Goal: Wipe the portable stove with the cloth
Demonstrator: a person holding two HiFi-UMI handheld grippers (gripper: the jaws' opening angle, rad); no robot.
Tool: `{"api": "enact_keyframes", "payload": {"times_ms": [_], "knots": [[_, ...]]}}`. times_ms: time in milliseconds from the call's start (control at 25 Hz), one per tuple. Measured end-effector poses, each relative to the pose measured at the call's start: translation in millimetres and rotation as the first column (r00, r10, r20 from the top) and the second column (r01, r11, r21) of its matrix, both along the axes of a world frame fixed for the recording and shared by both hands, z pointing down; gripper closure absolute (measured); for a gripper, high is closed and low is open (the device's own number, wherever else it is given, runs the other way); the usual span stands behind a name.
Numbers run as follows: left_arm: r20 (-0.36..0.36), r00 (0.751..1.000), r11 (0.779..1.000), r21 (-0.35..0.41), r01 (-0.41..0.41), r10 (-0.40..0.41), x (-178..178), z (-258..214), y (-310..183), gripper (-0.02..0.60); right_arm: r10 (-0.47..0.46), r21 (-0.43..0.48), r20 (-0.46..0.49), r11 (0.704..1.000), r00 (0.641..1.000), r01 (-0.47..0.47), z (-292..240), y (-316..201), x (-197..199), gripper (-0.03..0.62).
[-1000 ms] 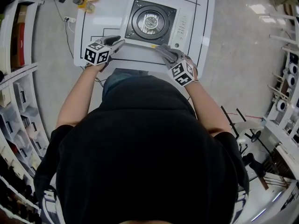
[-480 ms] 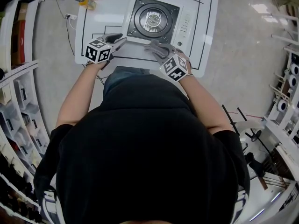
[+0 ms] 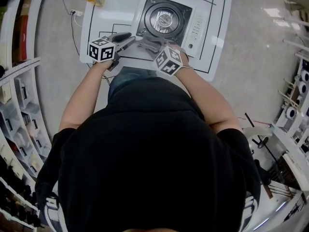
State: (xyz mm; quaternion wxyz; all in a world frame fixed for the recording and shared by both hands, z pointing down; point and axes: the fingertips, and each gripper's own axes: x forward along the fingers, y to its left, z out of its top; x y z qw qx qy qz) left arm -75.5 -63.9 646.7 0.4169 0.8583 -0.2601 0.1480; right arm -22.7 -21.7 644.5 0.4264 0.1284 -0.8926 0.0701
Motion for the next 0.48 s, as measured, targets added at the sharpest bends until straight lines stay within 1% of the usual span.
{"api": "enact_keyframes", "payload": {"times_ms": [80,240,480], "knots": [[-0.023,1.000,1.000,-0.007,0.011,-0.011,-1.8,-0.3,-0.7,0.439,-0.019,0.002,-0.009,1.000,1.000,0.019,0.8,-1.8,-7.9,0.480],[-0.039,0.999,1.000,-0.013,0.010,-0.011,-3.0,-0.4,-2.2,0.439,-0.034,0.006,-0.003,0.999,0.999,0.034,-0.6,-3.5,-13.7,0.480],[-0.037,0.999,1.000,-0.019,-0.004,0.004,-4.5,-0.5,-2.5,0.442,-0.045,-0.001,-0.005,0.999,0.999,0.045,-2.9,2.9,-12.8,0.480]]}}
